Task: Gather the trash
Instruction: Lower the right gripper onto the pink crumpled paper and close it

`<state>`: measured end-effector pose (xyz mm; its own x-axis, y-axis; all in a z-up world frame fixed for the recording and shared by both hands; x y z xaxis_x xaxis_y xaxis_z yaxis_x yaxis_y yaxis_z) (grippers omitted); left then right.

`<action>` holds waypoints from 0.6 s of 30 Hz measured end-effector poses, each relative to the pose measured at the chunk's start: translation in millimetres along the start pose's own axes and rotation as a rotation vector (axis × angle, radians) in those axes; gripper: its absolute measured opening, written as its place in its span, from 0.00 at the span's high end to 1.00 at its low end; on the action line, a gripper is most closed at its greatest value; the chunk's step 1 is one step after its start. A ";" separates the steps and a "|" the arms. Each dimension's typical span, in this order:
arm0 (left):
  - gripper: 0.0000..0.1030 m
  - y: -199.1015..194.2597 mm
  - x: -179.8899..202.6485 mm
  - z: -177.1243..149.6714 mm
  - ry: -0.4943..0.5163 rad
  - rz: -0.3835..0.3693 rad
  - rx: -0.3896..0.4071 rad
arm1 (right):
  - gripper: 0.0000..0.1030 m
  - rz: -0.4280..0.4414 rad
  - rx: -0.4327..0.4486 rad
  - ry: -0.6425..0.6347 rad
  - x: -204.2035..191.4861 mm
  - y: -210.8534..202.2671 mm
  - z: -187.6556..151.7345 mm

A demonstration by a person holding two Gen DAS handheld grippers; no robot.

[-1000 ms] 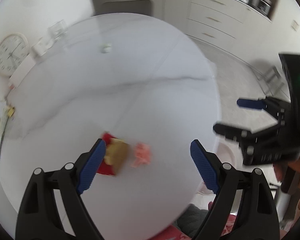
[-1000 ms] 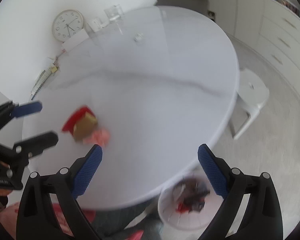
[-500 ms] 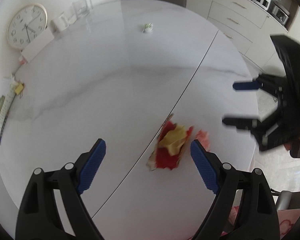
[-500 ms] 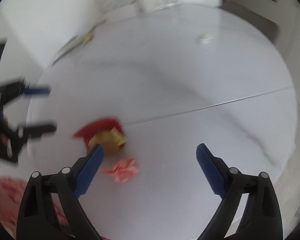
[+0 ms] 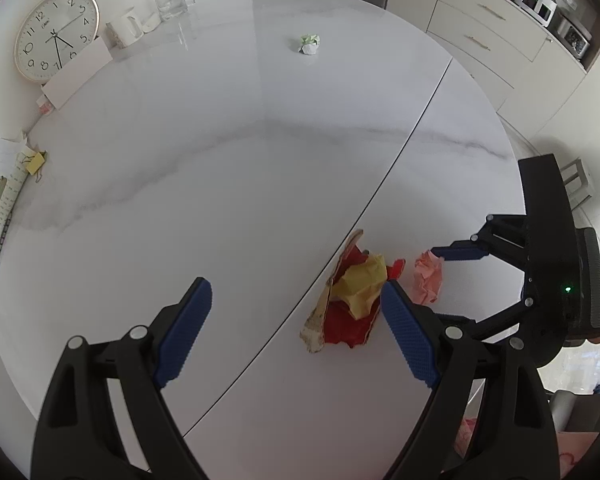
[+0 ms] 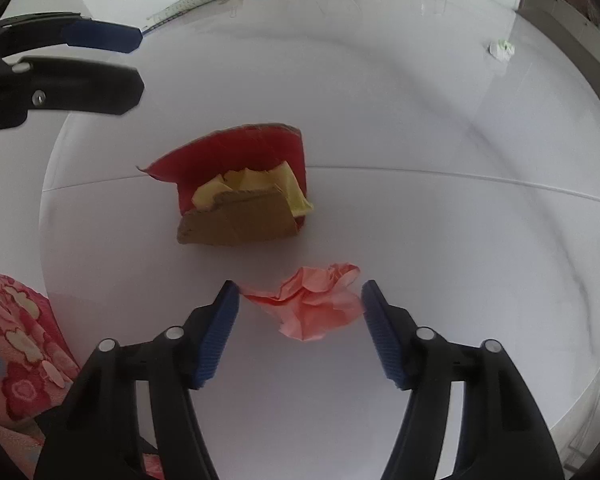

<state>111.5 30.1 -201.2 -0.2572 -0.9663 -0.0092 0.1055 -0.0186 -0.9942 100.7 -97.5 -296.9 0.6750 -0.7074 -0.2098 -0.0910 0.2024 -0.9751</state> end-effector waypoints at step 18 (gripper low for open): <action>0.20 6.5 4.3 30.8 -0.014 0.004 -0.003 | 0.58 0.139 0.020 0.137 34.3 -12.0 -13.2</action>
Point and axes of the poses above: each gripper's, at about its wrist camera, not at the fingertips, and y roughly the way its jaws point, x to its right, z to its top, the point moved 7 cm from there along y, roughly the way its jaws point, and after that the axes turned 15 degrees about -x, right-handed, at the moved point
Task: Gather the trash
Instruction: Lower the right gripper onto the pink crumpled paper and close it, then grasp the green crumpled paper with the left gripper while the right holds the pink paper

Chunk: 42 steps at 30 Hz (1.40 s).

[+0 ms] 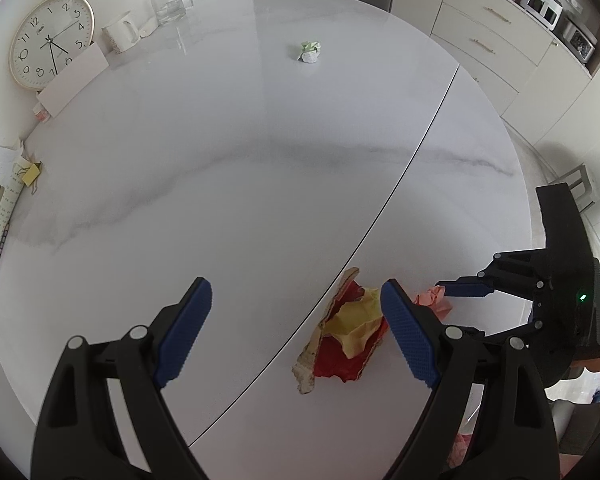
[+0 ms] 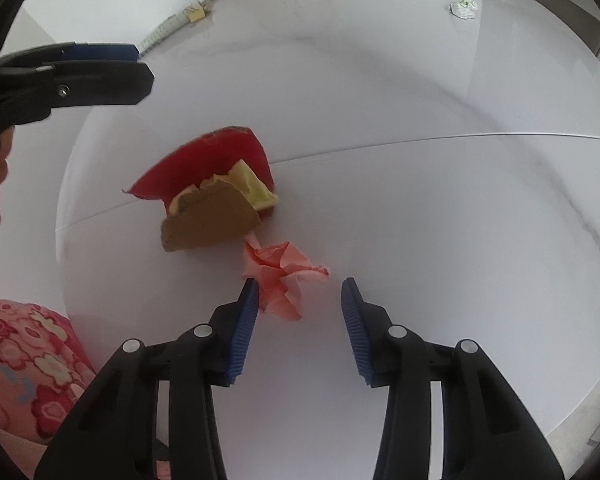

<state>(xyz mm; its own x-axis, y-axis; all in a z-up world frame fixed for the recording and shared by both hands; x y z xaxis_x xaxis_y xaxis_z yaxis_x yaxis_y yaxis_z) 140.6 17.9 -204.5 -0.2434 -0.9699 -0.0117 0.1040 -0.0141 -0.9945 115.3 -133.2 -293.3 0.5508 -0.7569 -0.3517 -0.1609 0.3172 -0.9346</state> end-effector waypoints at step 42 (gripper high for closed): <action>0.20 58.8 18.4 227.4 0.182 0.024 0.136 | 0.62 -0.157 0.199 0.426 95.4 -88.5 12.1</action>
Point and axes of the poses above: each gripper's, at about its wrist camera, not at the fingertips, and y roughly the way its jaws point, x to its right, z to its top, the point moved 7 cm from there along y, roughly the way its jaws point, and after that the axes turned 15 degrees about -x, right-handed, at the moved point
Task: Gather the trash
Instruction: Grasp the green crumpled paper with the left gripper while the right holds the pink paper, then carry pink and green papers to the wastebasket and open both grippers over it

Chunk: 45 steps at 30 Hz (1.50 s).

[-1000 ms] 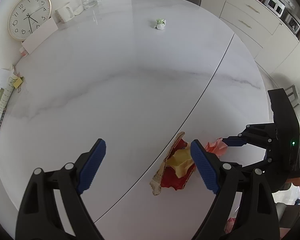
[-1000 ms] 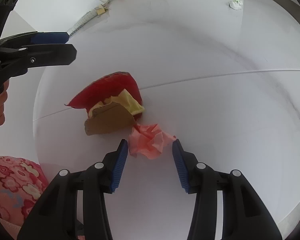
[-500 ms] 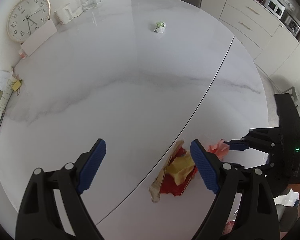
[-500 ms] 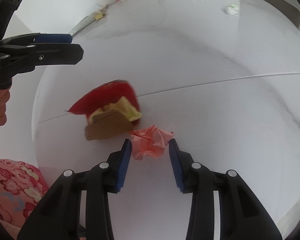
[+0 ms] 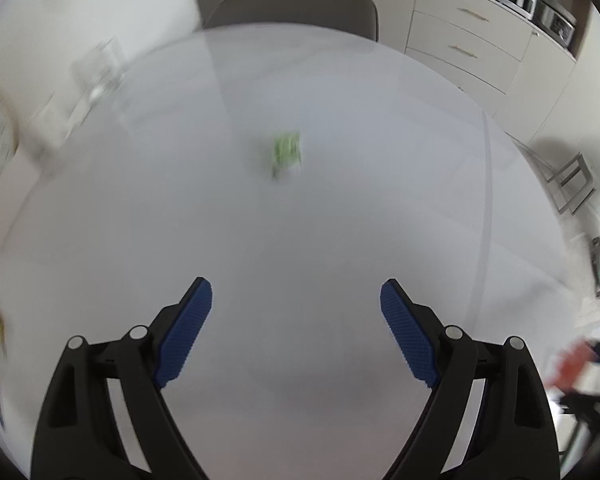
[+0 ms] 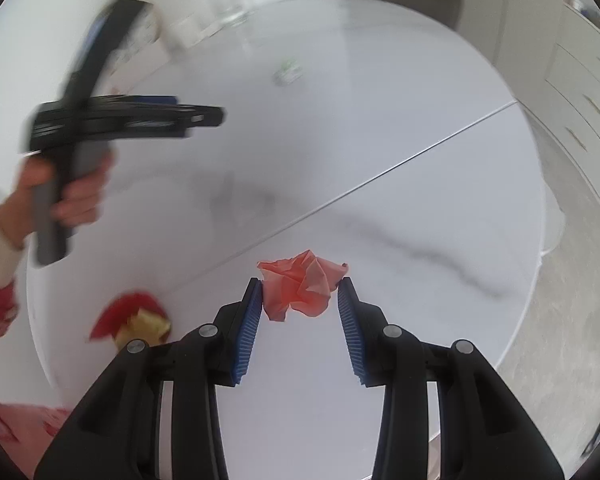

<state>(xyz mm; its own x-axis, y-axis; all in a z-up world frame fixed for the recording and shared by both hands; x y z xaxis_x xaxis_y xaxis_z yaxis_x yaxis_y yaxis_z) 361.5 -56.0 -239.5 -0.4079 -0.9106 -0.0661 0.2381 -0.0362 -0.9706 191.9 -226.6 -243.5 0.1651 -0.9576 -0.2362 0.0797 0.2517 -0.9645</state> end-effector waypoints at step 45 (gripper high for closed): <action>0.73 -129.4 218.3 -193.9 0.101 -0.214 -0.124 | 0.61 0.033 0.037 0.121 47.4 -86.5 -178.2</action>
Point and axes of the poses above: each gripper's, at about its wrist camera, not at the fingertips, and y roughly the way its jaws point, x to its right, z to its top, the point moved 7 cm from there along y, roughly the way its jaws point, and after that the axes turned 15 degrees about -x, right-handed, at the moved point
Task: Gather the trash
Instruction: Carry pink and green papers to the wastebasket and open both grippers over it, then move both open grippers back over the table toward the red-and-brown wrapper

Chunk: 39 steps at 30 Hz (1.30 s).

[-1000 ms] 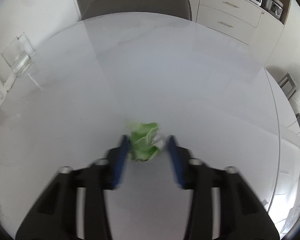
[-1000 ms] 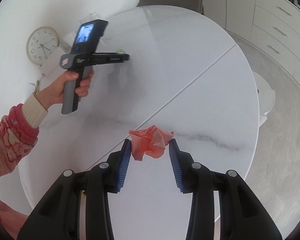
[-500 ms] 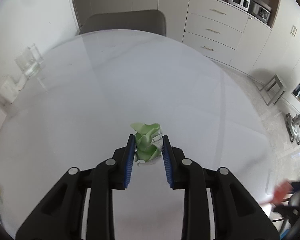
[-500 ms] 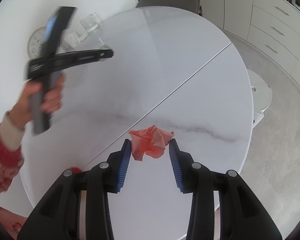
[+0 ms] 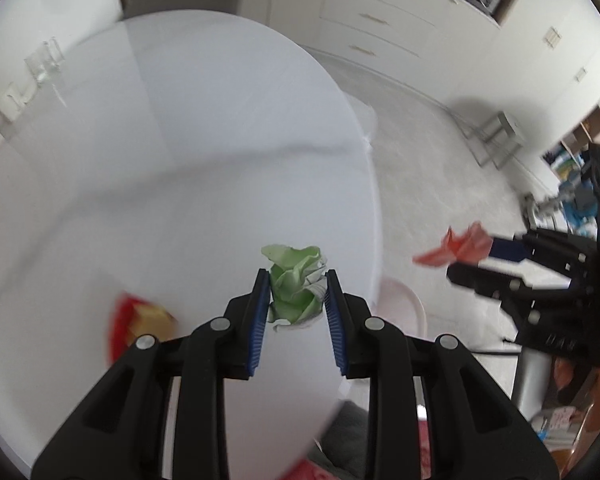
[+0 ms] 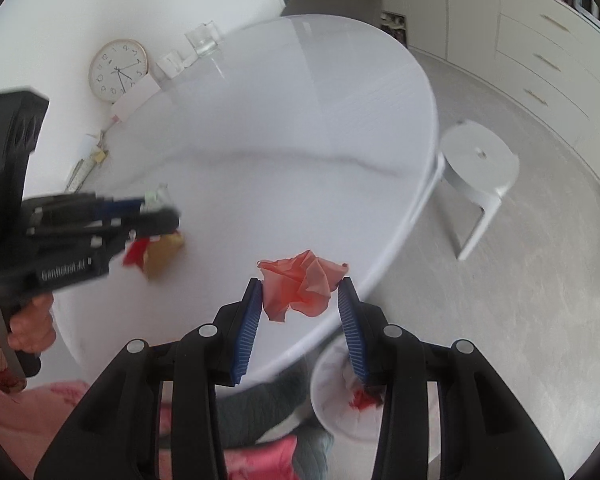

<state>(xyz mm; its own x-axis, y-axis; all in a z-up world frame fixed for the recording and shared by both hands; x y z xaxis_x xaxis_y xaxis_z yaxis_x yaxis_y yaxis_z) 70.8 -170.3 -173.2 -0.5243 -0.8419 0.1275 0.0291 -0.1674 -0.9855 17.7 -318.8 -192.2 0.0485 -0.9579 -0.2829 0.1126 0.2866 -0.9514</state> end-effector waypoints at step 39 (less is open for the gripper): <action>0.35 98.0 179.5 -54.0 0.288 0.026 -0.212 | 0.13 -0.153 -0.051 0.282 154.9 12.3 -163.5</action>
<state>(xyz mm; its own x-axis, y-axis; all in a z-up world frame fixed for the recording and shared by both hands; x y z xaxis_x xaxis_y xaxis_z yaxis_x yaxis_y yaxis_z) -66.5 -310.1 -253.0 -0.7450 -0.6603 0.0953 -0.1157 -0.0128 -0.9932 -135.6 -466.0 -267.7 -0.2425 -0.9582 -0.1519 0.0474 0.1447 -0.9883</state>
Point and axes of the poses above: each gripper's, at about its wrist camera, not at the fingertips, and y roughly the way its jaws point, x to its right, z to its top, the point moved 7 cm from there along y, roughly the way its jaws point, and after that the axes turned 15 degrees about -x, right-handed, at the moved point
